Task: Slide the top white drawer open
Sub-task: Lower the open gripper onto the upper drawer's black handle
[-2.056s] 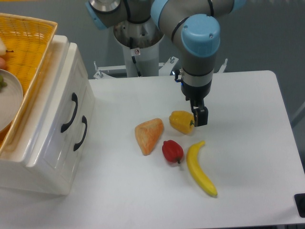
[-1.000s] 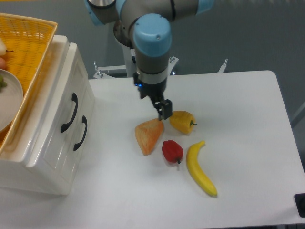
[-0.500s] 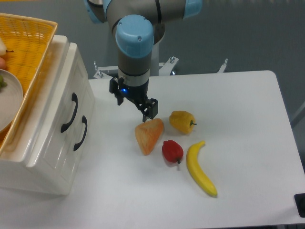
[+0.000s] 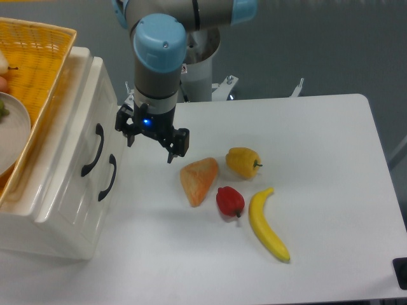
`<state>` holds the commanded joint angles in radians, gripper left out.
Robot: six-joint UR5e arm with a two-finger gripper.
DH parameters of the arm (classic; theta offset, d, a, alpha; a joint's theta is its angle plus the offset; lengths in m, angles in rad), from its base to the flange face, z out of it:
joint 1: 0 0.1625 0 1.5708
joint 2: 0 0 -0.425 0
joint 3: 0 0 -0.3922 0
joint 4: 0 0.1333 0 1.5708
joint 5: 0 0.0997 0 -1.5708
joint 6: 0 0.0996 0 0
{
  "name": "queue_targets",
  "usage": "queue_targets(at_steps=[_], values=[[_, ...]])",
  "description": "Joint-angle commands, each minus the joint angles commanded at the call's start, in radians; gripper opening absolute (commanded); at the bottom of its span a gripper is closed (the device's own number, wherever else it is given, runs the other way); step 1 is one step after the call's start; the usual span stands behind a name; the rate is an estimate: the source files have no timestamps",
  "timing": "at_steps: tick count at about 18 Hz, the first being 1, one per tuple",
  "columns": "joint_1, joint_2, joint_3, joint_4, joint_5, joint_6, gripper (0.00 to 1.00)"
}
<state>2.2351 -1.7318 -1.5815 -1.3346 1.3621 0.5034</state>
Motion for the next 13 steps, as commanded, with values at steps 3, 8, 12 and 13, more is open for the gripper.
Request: queue_targets(at_steps=[3,8,12,13], values=[[-0.020,-0.014,0.005,0.003,0.002,-0.029,1.00],[-0.069,-0.041,0.009,0.000,0.009,-0.031,1.00],[-0.080,-0.048,0.009,-0.005,0.008,-0.034,1.00],[-0.081,-0.046,0.012,-0.008,0.003,-0.034,1.00]])
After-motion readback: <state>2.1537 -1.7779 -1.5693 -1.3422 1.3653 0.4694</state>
